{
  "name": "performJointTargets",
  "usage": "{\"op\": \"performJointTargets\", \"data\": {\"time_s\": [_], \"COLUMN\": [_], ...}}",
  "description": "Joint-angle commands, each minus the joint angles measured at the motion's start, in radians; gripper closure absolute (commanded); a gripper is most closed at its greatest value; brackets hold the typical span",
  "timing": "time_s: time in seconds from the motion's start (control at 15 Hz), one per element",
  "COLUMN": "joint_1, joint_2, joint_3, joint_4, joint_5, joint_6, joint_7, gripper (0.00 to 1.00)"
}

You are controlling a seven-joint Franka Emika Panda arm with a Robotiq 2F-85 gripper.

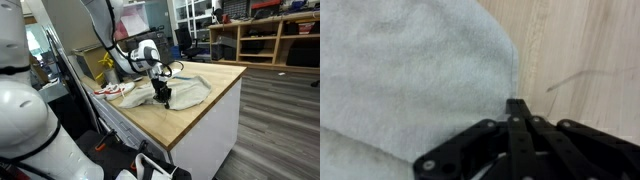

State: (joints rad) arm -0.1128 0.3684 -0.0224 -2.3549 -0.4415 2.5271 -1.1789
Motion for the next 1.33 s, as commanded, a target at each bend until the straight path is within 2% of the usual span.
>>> {"op": "performJointTargets", "data": {"time_s": [0.0,0.33,0.53,1.2,1.27], "joint_1": [0.002,-0.005,-0.019,-0.042,-0.039], "joint_2": [-0.044,-0.07,-0.093,-0.171,-0.177], "joint_3": [-0.035,-0.068,-0.064,-0.053,-0.055], "joint_4": [-0.002,0.023,0.015,-0.068,-0.067], "joint_5": [-0.102,-0.272,-0.31,-0.251,-0.247], "joint_6": [-0.085,-0.08,-0.071,-0.145,-0.159], "joint_7": [-0.129,-0.242,-0.317,-0.71,-0.723], "gripper": [1.0,1.0,1.0,1.0,0.74]}}
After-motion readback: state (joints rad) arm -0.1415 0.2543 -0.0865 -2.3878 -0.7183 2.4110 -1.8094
